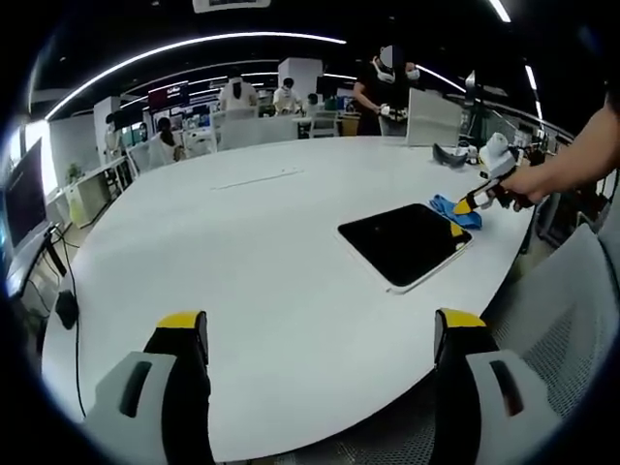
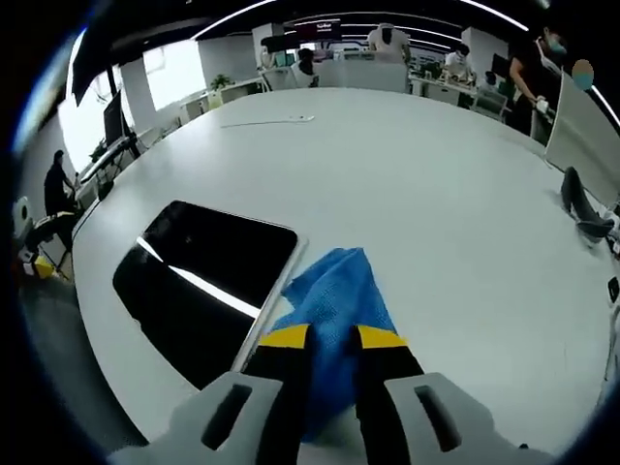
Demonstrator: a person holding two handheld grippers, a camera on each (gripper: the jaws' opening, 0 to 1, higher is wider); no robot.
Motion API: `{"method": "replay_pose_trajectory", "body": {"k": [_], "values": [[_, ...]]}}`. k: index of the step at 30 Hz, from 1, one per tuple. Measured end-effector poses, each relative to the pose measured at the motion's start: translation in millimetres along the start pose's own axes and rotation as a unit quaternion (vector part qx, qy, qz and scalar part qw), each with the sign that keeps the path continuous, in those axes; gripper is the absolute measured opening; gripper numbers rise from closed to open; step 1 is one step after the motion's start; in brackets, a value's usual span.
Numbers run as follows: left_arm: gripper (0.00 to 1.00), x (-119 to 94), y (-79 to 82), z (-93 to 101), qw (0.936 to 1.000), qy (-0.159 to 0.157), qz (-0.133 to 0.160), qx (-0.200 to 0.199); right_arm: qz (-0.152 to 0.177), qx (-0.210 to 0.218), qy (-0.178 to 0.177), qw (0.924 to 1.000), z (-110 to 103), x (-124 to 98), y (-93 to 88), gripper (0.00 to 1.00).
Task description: Wipe the mirror surface with the cleaning cloth until all visible marks leave the cleaned area.
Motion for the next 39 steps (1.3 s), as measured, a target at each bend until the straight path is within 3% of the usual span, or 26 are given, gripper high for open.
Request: {"method": "replay_pose_trajectory", "body": {"k": [4,8,12,19,32,39], "values": [[0.96,0,1.1,-0.6,1.0,0.001,0.005,0.0,-0.012,-0.035,-0.008,0.9993,-3,0,-0.4,0.04],[0.98,1,3.9,0.1,0.9999,0.0,0.016,0.004,-0.009,0.007,-0.017,0.9998,0,0,-1.0,0.03],[0.99,1,4.0,0.8,0.9999,-0.002,0.016,0.0,-0.012,0.007,-0.019,0.9997,-1,1,-0.3,0.02],[0.99,1,2.6,3.7,0.9998,-0.013,0.012,-0.001,-0.029,0.056,-0.024,0.9977,2,2,3.3,0.0],[0.97,2,1.0,4.0,0.9999,-0.012,0.005,0.002,0.01,0.099,-0.007,0.995,-14,1,51.7,0.0],[0.99,3,2.0,4.4,0.9998,-0.015,0.008,-0.006,-0.001,0.142,0.012,0.9898,-39,20,57.9,0.01]]}}
Point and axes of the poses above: the point that each gripper's makers call its tool centre point, and the gripper's own axes: x roughly forward along the fingers, z roughly to its right, y roughly out of its top, the point moved 4 cm from there along -x, roughly backward along the fingers, and after that the axes turned 8 degrees about z, right-handed, at the moved point
